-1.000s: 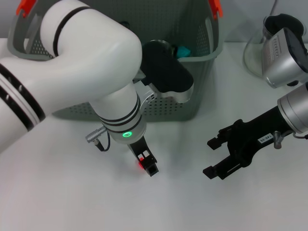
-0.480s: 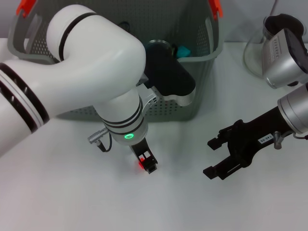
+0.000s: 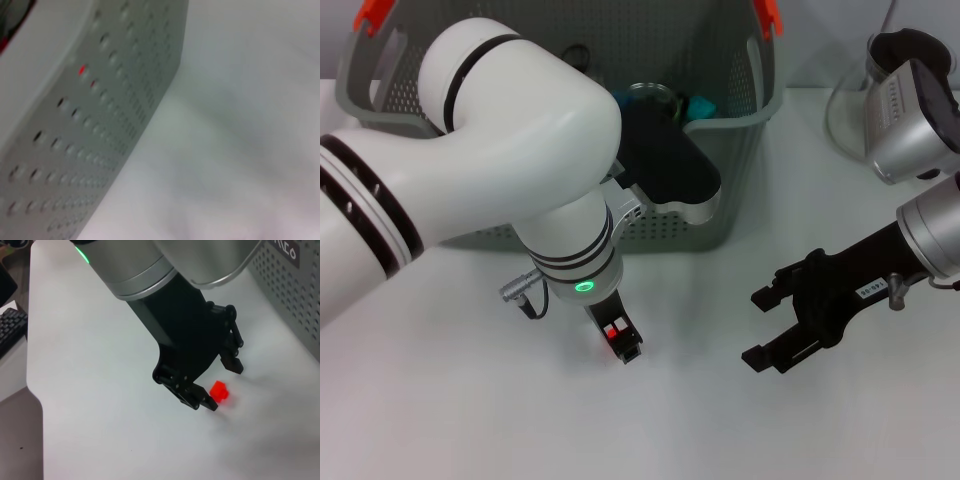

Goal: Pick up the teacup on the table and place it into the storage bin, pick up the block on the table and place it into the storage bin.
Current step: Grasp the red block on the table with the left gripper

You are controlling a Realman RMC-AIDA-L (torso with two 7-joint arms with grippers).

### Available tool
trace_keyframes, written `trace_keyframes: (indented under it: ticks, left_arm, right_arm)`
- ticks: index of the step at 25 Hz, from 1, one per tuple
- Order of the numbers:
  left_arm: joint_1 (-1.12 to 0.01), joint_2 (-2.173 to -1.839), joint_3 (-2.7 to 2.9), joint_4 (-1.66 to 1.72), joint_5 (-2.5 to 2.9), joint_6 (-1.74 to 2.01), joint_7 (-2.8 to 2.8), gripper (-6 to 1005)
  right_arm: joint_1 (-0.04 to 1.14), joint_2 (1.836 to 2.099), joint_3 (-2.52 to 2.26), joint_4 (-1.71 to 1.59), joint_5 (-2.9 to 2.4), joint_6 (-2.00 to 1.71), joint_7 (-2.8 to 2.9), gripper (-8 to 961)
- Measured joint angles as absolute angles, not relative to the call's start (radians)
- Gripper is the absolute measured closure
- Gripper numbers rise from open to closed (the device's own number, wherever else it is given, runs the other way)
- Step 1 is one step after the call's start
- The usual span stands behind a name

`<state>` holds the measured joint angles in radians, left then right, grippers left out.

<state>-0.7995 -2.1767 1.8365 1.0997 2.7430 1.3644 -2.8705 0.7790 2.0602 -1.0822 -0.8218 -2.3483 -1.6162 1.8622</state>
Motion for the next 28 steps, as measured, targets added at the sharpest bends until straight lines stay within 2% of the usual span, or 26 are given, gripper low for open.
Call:
trace_keyframes:
  ticks: [28]
  left_arm:
    - [-0.809,-2.178,1.859,1.097,2.74,1.364,-2.877,459]
  right_arm:
    - [0.776,2.062,-1.083,-0.821,-2.349,-1.617,1.864,28]
